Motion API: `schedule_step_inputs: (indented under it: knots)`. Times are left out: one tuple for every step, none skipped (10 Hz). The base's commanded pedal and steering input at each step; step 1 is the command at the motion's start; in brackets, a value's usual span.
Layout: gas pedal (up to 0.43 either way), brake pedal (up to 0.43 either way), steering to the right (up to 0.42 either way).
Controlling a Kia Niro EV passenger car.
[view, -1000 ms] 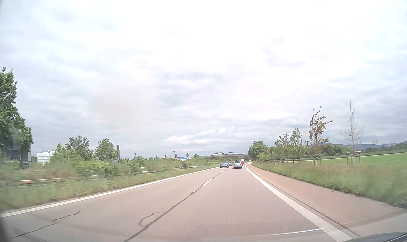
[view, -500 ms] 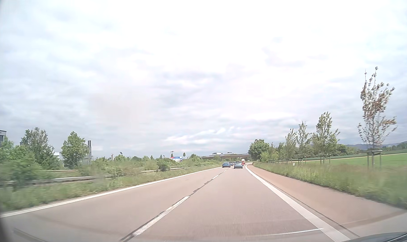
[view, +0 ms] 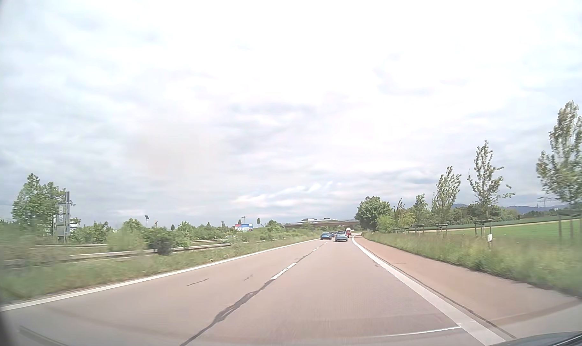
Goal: Follow the waypoints while adhering to traffic rules and regulations
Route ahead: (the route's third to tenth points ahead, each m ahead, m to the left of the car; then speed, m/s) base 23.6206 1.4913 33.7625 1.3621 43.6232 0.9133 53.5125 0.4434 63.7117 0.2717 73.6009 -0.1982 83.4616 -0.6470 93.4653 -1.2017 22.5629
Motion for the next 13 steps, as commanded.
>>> schedule_step_inputs:
  knots:
    - [0.228, 0.0, 0.001]
    - [0.228, 0.0, 0.001]
    - [0.228, 0.0, 0.001]
    - [0.228, 0.0, 0.001]
    - [0.228, 0.0, 0.001]
    - [0.228, 0.0, 0.001]
    - [0.228, 0.0, 0.001]
    - [0.228, 0.0, 0.001]
    - [0.228, 0.0, 0.001]
    - [0.228, 0.0, 0.001]
    - [0.228, 0.0, 0.001]
    - [0.228, 0.0, 0.001]
    - [0.228, 0.0, 0.001]
